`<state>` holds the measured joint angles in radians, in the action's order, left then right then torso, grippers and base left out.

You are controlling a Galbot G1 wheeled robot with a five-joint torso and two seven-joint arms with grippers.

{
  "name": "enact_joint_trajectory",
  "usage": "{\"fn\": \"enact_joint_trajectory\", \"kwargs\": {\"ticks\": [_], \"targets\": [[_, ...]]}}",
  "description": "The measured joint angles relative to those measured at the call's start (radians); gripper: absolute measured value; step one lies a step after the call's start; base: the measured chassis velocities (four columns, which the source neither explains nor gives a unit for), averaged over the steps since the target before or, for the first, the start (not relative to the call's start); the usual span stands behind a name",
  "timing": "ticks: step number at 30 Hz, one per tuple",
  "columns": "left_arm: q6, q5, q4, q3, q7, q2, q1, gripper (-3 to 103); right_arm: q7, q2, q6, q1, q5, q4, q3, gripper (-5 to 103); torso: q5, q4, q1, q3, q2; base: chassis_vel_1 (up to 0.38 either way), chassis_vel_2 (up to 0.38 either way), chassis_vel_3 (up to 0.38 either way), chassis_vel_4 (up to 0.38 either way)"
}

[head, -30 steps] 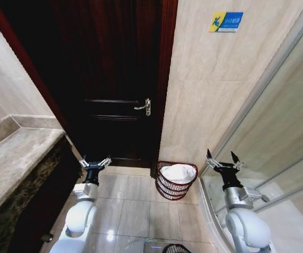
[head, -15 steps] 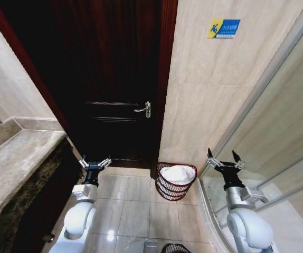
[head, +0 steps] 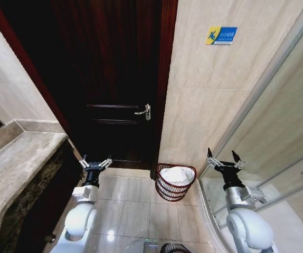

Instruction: Discard the used towel into the hamper.

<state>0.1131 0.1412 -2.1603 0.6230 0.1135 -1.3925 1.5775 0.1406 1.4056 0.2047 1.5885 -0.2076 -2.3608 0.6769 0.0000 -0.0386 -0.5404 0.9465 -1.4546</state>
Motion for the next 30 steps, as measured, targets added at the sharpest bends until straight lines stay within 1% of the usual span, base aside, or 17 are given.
{"fn": "enact_joint_trajectory", "kwargs": {"ticks": [1, 4, 8, 12, 24, 26, 30], "targets": [[0.000, 0.000, -0.001, 0.000, 0.002, 0.000, -0.001, 100, 0.002, -0.001, 0.017, 0.002, 0.000, -0.011, -0.002, 100, 0.0000, 0.0000, 0.000, 0.000, 0.000, 0.000, 0.000, 0.000, 0.000], [0.000, 0.001, -0.010, 0.000, 0.005, 0.000, 0.003, 100, 0.006, -0.005, 0.035, 0.004, 0.000, -0.027, -0.003, 100, 0.0000, 0.0000, 0.000, 0.000, 0.001, 0.000, 0.000, 0.000, 0.000], [0.006, 0.001, -0.026, 0.000, 0.007, -0.009, 0.022, 100, 0.007, -0.014, 0.040, 0.010, 0.000, -0.036, -0.001, 100, 0.0000, 0.0000, 0.001, -0.002, 0.003, 0.000, 0.000, 0.000, 0.000], [0.023, 0.001, -0.029, 0.001, 0.008, -0.016, 0.036, 100, 0.008, -0.018, 0.040, 0.017, -0.001, -0.038, -0.001, 100, -0.0001, 0.0000, 0.002, -0.003, 0.006, 0.036, -0.029, -0.065, 0.052], [0.048, -0.008, -0.046, -0.013, 0.008, -0.022, 0.062, 100, 0.010, -0.016, 0.028, 0.039, 0.000, -0.055, 0.003, 100, 0.0000, 0.0001, 0.005, -0.006, 0.010, 0.118, -0.130, -0.112, 0.140], [0.053, -0.009, -0.046, -0.018, 0.008, -0.021, 0.061, 100, 0.010, -0.016, 0.006, 0.039, 0.003, -0.049, 0.006, 100, -0.0002, 0.0000, 0.006, -0.006, 0.011, 0.104, -0.057, -0.091, 0.075], [0.055, -0.008, -0.046, -0.018, 0.008, -0.019, 0.060, 100, 0.009, -0.013, -0.011, 0.040, 0.012, -0.040, 0.010, 100, 0.0000, 0.0000, 0.006, -0.007, 0.012, 0.073, -0.039, -0.047, 0.044]]}}
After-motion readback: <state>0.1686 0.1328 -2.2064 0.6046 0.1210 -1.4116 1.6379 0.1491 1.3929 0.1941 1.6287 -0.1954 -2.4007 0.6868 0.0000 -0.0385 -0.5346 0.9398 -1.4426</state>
